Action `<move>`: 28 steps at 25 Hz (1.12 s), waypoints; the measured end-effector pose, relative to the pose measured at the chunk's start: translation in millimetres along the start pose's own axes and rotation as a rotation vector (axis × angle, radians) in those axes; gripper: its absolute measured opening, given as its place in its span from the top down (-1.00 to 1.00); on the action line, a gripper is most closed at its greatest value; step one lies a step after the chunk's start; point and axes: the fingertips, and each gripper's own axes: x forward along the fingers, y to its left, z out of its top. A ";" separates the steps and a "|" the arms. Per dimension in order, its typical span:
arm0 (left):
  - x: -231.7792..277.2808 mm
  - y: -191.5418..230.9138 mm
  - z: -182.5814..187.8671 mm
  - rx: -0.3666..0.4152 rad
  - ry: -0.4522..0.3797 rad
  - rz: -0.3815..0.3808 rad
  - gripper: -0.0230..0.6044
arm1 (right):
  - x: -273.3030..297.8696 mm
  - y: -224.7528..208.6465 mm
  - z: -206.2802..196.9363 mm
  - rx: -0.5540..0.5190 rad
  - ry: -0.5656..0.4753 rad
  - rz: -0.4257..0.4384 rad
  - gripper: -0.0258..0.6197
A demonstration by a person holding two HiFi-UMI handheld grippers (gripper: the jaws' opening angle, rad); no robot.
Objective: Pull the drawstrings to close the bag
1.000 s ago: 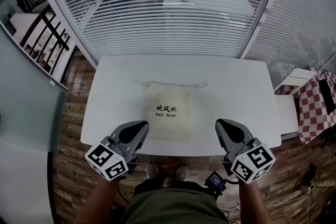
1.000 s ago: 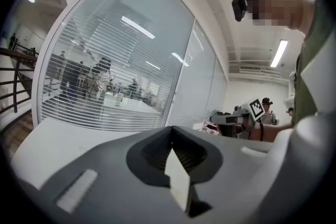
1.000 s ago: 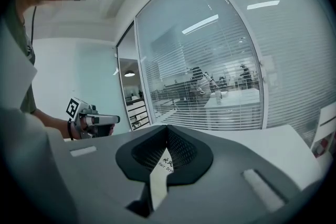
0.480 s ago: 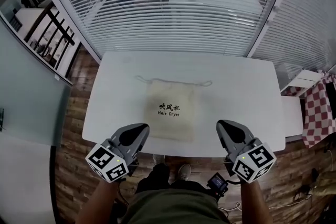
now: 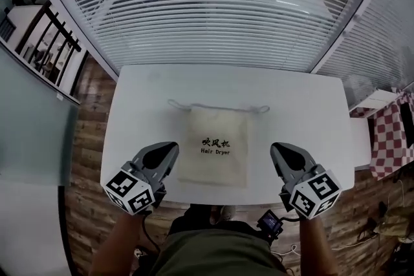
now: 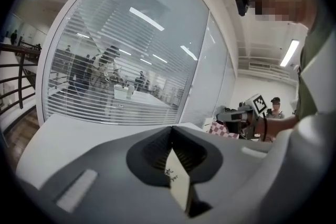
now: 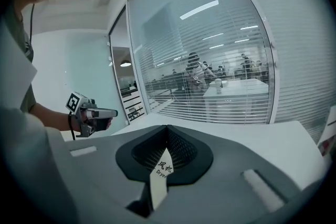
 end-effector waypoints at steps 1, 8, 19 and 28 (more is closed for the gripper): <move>2.4 13.9 2.0 -0.003 0.004 -0.001 0.92 | 10.0 -2.6 1.1 -0.002 0.010 -0.016 0.89; 22.6 104.7 5.7 0.001 0.053 -0.024 0.92 | 63.9 -36.0 4.8 -0.004 0.068 -0.141 0.89; 76.6 180.9 -31.9 0.100 0.241 -0.004 0.92 | 115.4 -109.7 -21.5 -0.092 0.201 -0.197 0.89; 115.4 245.2 -103.5 0.266 0.488 0.073 0.61 | 165.1 -187.5 -99.5 -0.284 0.433 -0.085 0.73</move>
